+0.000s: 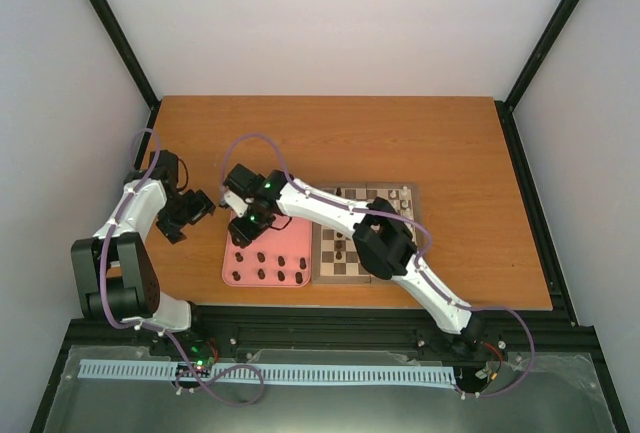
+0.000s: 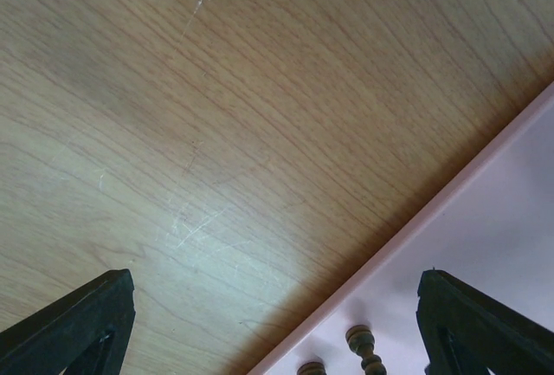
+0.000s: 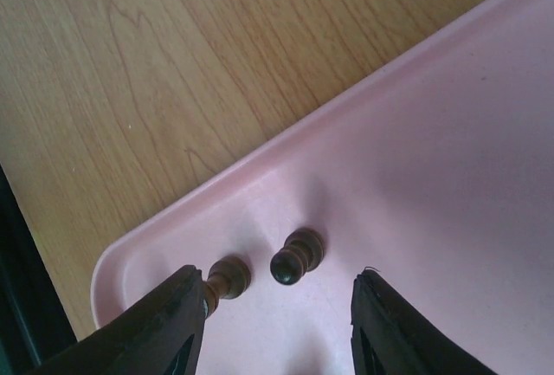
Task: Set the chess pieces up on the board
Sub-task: Pick up the chess piece from the storage box.
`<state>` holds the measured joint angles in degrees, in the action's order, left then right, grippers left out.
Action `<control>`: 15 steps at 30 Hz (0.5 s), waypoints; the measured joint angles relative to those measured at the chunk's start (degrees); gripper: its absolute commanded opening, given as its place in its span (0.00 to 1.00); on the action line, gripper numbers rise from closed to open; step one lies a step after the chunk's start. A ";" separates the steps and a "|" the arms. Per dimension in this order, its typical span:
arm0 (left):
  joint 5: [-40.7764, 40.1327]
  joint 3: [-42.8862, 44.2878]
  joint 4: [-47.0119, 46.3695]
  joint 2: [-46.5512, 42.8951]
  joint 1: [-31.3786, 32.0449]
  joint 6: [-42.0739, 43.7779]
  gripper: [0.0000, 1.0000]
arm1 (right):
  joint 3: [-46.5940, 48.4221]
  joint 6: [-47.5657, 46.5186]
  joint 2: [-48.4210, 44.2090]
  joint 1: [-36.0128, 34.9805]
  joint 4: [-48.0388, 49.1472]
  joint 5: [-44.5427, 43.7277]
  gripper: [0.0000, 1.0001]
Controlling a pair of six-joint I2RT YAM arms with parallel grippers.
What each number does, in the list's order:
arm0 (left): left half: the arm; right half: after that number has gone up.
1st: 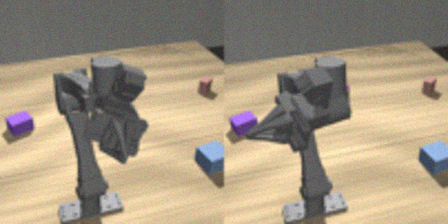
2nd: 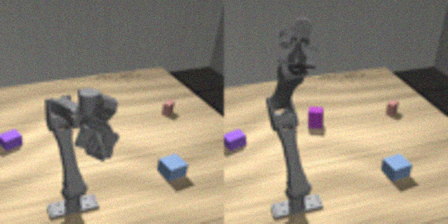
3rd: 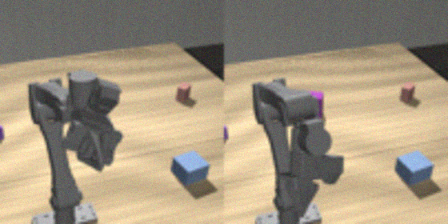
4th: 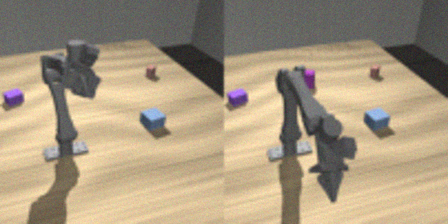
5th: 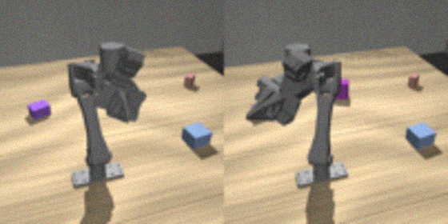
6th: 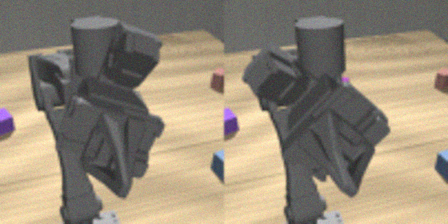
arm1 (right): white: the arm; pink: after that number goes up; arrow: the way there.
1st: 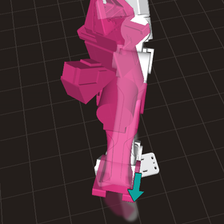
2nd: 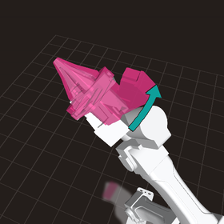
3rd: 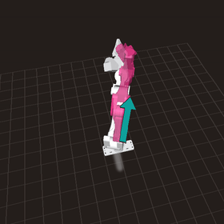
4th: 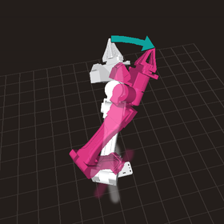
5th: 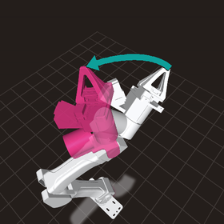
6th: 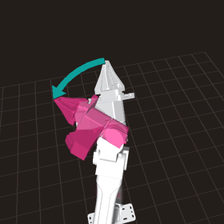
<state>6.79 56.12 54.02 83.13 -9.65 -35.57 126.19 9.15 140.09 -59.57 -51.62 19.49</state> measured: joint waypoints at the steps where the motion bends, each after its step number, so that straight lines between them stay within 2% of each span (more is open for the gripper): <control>1: 0.00 -0.07 0.00 -0.07 0.00 0.00 1.00 | 0.33 0.00 0.48 -0.04 -0.02 0.33 0.45; 11: -0.15 -0.26 -0.09 -0.17 0.00 -0.02 1.00 | 3.26 -0.13 3.91 -0.09 -0.09 0.96 0.34; 15: -0.33 -0.26 -0.09 -0.17 0.00 -0.02 1.00 | 3.91 -0.07 4.85 -0.11 -0.20 1.07 0.33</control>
<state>6.46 55.86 53.93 82.96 -9.65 -35.59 130.10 9.08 144.94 -59.68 -51.81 20.56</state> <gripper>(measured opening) 0.998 0.336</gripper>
